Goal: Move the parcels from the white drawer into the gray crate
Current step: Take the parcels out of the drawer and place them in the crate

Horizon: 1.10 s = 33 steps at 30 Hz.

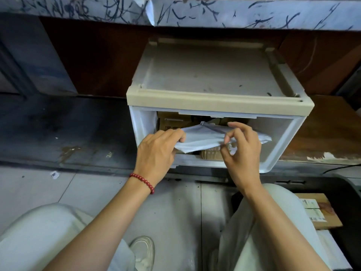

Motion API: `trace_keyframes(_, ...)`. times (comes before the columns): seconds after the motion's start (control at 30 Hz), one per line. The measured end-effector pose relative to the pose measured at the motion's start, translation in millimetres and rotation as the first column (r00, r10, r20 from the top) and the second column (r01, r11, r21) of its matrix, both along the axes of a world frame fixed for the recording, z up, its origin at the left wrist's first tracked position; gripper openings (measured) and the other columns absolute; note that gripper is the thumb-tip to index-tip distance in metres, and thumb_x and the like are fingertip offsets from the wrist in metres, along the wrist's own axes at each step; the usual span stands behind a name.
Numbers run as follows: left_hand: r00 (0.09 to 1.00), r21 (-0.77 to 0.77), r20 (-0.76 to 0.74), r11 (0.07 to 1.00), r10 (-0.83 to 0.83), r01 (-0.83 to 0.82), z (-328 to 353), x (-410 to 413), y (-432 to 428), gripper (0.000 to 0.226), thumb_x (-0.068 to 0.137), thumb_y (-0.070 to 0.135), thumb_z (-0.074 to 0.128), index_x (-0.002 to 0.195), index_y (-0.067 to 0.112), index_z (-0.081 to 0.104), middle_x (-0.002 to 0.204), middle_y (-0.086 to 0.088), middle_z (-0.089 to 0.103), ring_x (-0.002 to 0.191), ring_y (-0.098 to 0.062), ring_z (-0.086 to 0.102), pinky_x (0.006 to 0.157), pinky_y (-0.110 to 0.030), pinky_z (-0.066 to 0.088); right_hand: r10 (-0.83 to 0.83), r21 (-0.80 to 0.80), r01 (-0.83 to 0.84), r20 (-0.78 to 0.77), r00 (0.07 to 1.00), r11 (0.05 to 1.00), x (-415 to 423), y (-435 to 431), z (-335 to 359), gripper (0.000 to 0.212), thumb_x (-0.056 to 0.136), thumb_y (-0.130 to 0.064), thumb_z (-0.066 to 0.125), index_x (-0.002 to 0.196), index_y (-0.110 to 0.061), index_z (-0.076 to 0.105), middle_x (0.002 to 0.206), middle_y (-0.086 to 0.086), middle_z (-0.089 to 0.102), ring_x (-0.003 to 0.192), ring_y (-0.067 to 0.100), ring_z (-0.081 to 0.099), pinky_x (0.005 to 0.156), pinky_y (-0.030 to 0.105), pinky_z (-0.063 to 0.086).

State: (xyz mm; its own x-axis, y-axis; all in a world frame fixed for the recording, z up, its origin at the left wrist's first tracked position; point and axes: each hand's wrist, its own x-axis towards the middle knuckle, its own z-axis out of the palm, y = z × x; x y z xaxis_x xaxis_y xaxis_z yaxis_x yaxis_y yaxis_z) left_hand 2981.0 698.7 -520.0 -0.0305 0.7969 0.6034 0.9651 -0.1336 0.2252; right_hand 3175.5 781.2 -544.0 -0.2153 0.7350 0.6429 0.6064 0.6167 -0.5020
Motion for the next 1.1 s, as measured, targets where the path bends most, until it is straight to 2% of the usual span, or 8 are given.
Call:
trace_keyframes(0.07,1.000,0.002,0.020,1.000,0.001,-0.001,1.7,3.2,-16.6,0.034,0.063,-0.007,0.073,0.085,0.016,0.063,0.073,0.005,0.062,0.062,-0.016,0.056,0.055,-0.023,0.042,-0.028,-0.041,0.026,-0.033,0.999,0.999,5.0,-3.6,1.5,0.032,0.071,0.002,0.068,0.092,-0.016,0.055,0.120,0.000,0.056,0.113,0.019,0.049,0.091,0.028,0.031)
trace_keyframes(0.2,0.990,-0.039,0.137,0.999,0.026,-0.021,3.5,-0.8,-45.6,0.032,0.070,-0.006,0.073,0.091,0.016,0.064,0.084,0.003,0.068,0.069,-0.016,0.062,0.059,-0.024,0.052,-0.021,-0.208,0.003,-0.088,0.996,0.978,7.2,-7.1,-4.1,0.047,0.072,-0.003,0.070,0.114,-0.016,0.054,0.117,-0.003,0.053,0.112,0.021,0.049,0.094,0.034,0.040)
trace_keyframes(0.33,0.955,-0.090,0.278,0.993,0.100,-0.078,5.6,-14.4,-70.5,0.023,0.082,0.004,0.067,0.096,0.021,0.061,0.090,0.013,0.065,0.068,-0.005,0.056,0.058,-0.004,0.038,-0.044,-0.370,-0.016,-0.153,0.987,0.929,-0.2,-9.8,-6.8,0.062,0.077,-0.013,0.078,0.130,-0.009,0.047,0.128,0.005,0.049,0.117,0.019,0.046,0.100,0.028,0.037)
trace_keyframes(0.57,0.778,-0.091,0.607,0.987,0.162,-0.135,3.2,-31.1,-86.5,0.008,0.091,0.020,0.061,0.095,0.023,0.055,0.089,0.012,0.061,0.077,-0.006,0.057,0.057,-0.005,0.040,0.118,-0.477,-0.246,-0.282,0.952,0.844,-12.8,-17.9,-7.5,0.008,0.084,-0.028,0.073,0.083,-0.031,0.066,0.095,-0.012,0.066,0.104,0.015,0.058,0.087,0.031,0.046)
trace_keyframes(0.7,0.609,-0.152,0.763,0.976,0.215,-0.155,-4.7,-38.1,-84.7,0.024,0.089,0.022,0.064,0.110,0.020,0.052,0.107,0.005,0.067,0.092,-0.011,0.065,0.075,-0.024,0.052,0.148,-0.529,-0.391,-0.443,0.884,0.753,-15.7,-24.0,1.4,0.005,0.088,-0.018,0.069,0.090,-0.017,0.065,0.094,-0.004,0.071,0.083,-0.002,0.064,0.071,0.008,0.046)
trace_keyframes(0.9,0.358,-0.274,0.869,0.934,0.343,-0.229,-1.6,-35.1,-80.8,0.040,0.088,0.025,0.067,0.119,0.016,0.044,0.107,0.002,0.065,0.087,-0.008,0.062,0.067,-0.024,0.050,0.178,-0.582,-0.443,-0.455,0.872,0.682,-10.4,-23.9,1.1,0.006,0.090,-0.017,0.066,0.094,-0.020,0.068,0.087,-0.009,0.071,0.077,0.003,0.063,0.073,0.017,0.051)
trace_keyframes(1.0,0.297,-0.283,0.889,0.928,0.348,-0.240,-0.6,-34.5,-79.8,0.043,0.089,0.024,0.067,0.122,0.017,0.040,0.112,0.006,0.064,0.088,-0.004,0.061,0.075,-0.026,0.051,0.172,-0.600,-0.480,-0.497,0.850,0.640,-9.2,-26.6,3.9,0.011,0.092,-0.014,0.063,0.101,-0.019,0.067,0.084,-0.008,0.070,0.073,0.003,0.062,0.064,0.019,0.053)
trace_keyframes(1.1,0.342,-0.335,0.843,0.903,0.415,-0.270,-3.5,-37.5,-77.7,0.032,0.091,0.022,0.064,0.115,0.018,0.043,0.125,0.018,0.048,0.095,-0.007,0.058,0.081,-0.029,0.047,0.125,-0.594,-0.510,-0.568,0.814,0.622,-9.2,-29.0,5.0,0.019,0.090,-0.007,0.064,0.105,-0.015,0.057,0.070,0.000,0.065,0.060,0.001,0.061,0.052,0.015,0.048)
